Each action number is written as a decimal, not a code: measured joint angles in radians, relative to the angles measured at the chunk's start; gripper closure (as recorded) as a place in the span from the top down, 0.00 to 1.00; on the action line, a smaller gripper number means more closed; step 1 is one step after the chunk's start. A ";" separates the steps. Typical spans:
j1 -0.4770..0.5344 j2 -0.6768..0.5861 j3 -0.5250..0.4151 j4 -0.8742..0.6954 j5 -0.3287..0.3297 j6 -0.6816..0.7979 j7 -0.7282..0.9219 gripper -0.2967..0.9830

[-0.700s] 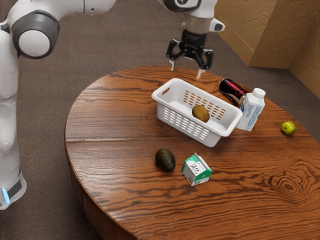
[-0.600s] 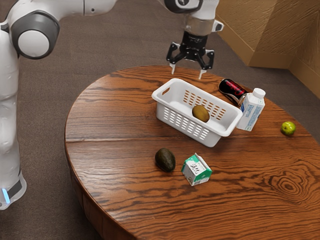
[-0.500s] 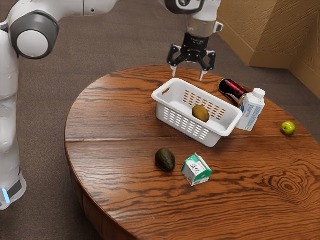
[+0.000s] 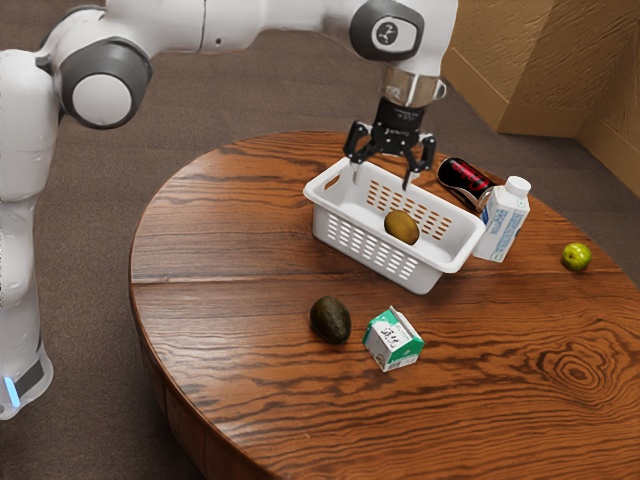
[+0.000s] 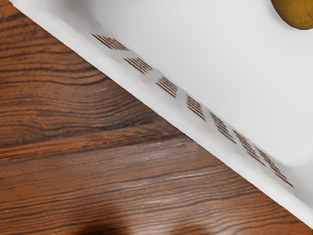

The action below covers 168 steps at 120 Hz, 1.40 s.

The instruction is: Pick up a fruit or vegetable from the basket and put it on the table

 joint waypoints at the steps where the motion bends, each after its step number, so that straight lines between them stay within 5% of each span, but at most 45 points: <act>1: 0.004 0.002 0.000 0.000 -0.002 0.001 0.002 0.77; 61: 0.105 0.177 -0.026 0.101 -0.067 0.100 0.134 0.77; 93: 0.122 0.129 -0.020 0.008 -0.086 0.171 0.186 0.77; 129: 0.237 0.167 -0.026 0.046 -0.089 0.196 0.246 0.77; 168: 0.232 0.199 -0.043 0.072 -0.082 0.205 0.348 0.77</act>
